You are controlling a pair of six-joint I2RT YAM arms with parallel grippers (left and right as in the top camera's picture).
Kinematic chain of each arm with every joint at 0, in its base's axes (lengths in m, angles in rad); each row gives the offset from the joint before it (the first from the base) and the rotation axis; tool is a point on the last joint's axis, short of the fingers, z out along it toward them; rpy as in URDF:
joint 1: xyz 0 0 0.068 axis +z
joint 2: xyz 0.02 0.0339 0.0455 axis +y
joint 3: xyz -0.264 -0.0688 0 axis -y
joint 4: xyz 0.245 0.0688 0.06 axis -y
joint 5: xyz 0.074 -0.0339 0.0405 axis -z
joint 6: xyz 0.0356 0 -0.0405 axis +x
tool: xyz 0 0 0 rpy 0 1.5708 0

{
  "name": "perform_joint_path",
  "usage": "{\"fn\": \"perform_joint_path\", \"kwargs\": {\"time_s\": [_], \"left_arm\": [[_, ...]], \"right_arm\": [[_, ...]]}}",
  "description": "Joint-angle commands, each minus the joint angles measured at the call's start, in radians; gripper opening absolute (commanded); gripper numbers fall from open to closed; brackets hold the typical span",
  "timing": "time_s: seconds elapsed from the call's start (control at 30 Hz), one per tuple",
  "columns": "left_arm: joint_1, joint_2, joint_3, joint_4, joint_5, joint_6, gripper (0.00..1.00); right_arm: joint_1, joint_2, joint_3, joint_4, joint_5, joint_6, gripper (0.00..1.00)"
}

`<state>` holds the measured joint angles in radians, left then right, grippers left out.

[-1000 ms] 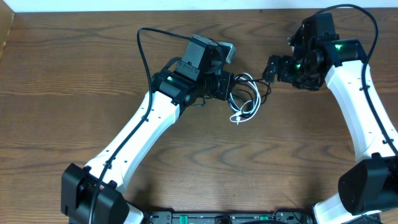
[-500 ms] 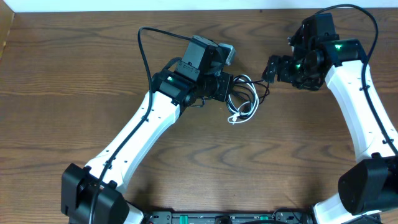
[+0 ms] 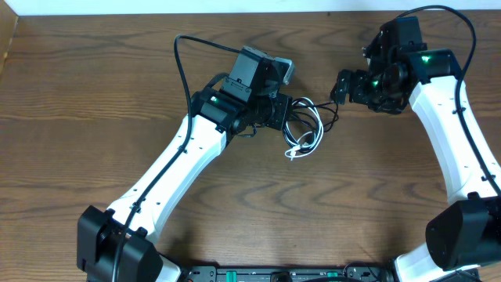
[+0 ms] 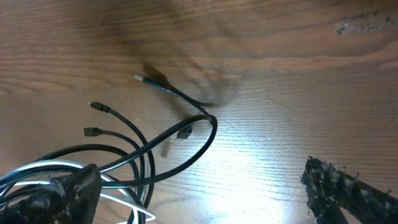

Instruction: Untangle cables

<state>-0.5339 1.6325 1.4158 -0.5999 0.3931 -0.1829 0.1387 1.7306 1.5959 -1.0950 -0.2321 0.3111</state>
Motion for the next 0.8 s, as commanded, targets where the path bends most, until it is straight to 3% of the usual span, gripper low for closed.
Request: {"fn": "perform_joint_path", "kwargs": {"time_s": [0.0, 0.77], "left_arm": [[0.000, -0.015, 0.010, -0.001, -0.002, 0.010, 0.07], [0.000, -0.015, 0.010, -0.032, -0.002, 0.010, 0.07]], "right_arm": [[0.000, 0.007, 0.005, 0.002, -0.006, 0.006, 0.99], [0.000, 0.007, 0.005, 0.002, -0.005, 0.006, 0.99]]}}
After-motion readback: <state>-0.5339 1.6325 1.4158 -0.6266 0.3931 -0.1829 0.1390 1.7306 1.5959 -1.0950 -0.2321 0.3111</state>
